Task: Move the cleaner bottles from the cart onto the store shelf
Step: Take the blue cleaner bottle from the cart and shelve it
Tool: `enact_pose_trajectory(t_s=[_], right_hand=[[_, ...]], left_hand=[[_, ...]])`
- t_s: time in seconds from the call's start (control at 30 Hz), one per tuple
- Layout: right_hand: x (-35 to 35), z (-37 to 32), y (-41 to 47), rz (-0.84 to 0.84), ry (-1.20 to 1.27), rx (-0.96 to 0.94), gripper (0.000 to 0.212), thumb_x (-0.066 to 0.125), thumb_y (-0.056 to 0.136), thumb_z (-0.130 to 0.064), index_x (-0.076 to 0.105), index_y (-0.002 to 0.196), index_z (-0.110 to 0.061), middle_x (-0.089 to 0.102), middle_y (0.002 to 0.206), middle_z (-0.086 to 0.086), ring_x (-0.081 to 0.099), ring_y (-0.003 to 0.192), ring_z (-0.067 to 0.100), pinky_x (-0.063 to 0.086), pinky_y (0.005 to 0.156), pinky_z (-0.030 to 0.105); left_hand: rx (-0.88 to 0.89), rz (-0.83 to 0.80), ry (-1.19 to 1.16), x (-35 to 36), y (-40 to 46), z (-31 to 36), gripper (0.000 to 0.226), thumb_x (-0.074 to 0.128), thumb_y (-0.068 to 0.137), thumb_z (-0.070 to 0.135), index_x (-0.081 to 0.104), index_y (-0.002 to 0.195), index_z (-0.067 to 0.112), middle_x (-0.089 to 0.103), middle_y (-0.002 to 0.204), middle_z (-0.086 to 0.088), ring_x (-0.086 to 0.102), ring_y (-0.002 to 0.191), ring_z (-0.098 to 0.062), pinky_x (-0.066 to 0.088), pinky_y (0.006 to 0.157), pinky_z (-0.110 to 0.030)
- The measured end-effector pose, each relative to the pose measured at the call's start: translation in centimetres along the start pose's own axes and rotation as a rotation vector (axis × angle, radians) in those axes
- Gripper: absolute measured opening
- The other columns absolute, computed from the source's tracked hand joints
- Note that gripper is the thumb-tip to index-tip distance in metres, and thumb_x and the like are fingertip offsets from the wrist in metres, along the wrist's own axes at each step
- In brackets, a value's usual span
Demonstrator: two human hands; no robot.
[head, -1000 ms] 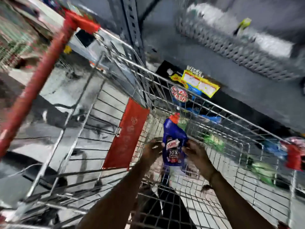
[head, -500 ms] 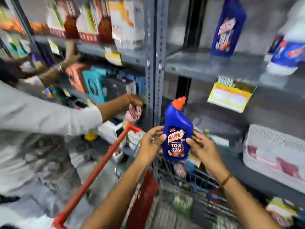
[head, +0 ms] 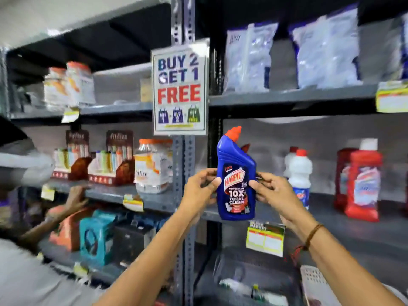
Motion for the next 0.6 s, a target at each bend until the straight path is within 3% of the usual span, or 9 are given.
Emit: enact_pose_trajectory(t_s=[0.2,0.37,0.6], right_hand=[[-1.5,-2.3,2.2,0.069,-0.006,-0.044,0.029,0.060,0.088,-0.011,0.063,0.117,-0.016,0.075,0.094,-0.002,0.070,0.083,0.008,0.058,0.075,0.029],[-2.9,-0.9,3.9,0.113,-0.029,-0.040,0.031,0.062,0.087,-0.012,0.063,0.118,-0.017,0.075,0.098,0.000,0.071,0.092,0.014,0.057,0.074,0.030],[-5.1,4.3,6.8,0.183,-0.128,-0.007,0.029,0.063,0.087,-0.018,0.062,0.114,-0.030,0.071,0.110,-0.004,0.068,0.100,0.010,0.057,0.086,0.036]], left_hand=[[0.049,-0.067,-0.022,1.2,3.6,2.2,0.025,0.057,0.091,0.011,0.060,0.116,0.010,0.060,0.090,-0.004,0.064,0.080,-0.022,0.057,0.063,-0.033],[0.058,-0.088,-0.030,2.9,5.9,0.7,0.022,0.054,0.093,0.007,0.059,0.114,0.009,0.061,0.080,0.000,0.064,0.064,-0.009,0.057,0.054,-0.025],[-0.023,-0.056,-0.041,5.3,10.4,-5.0,0.020,0.056,0.092,0.010,0.062,0.110,0.017,0.065,0.095,-0.005,0.067,0.093,-0.024,0.059,0.074,-0.039]])
Point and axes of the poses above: each hand's wrist, its own y-axis towards the middle knuckle, its own x-axis out of the palm, z = x × y, the point moved 1 cm from there along y, towards the middle knuckle
